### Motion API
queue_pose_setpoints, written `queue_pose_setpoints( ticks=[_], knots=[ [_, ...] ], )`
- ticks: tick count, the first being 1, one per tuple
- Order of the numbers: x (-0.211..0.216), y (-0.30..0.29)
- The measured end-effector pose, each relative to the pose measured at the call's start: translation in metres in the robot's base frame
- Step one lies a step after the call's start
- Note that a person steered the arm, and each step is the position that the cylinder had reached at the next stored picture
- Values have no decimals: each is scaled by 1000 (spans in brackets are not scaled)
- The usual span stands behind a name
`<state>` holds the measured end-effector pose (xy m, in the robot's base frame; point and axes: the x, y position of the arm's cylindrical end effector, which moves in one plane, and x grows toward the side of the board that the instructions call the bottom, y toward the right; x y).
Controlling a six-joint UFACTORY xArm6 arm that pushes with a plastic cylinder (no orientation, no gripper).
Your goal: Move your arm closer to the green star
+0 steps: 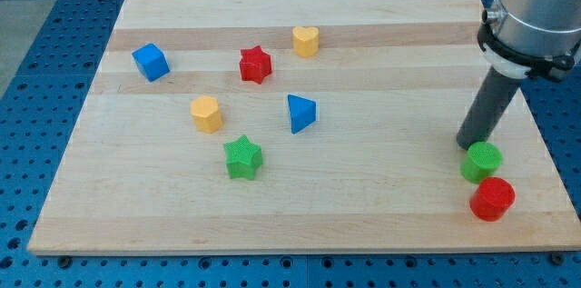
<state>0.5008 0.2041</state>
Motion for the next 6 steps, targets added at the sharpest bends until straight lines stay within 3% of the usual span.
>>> queue_pose_setpoints(
  ticks=[1,2,3,5,6],
  knots=[
    [13,0],
    [-5,-4],
    [-5,-61],
    [78,-222],
    [66,-326]
  ],
)
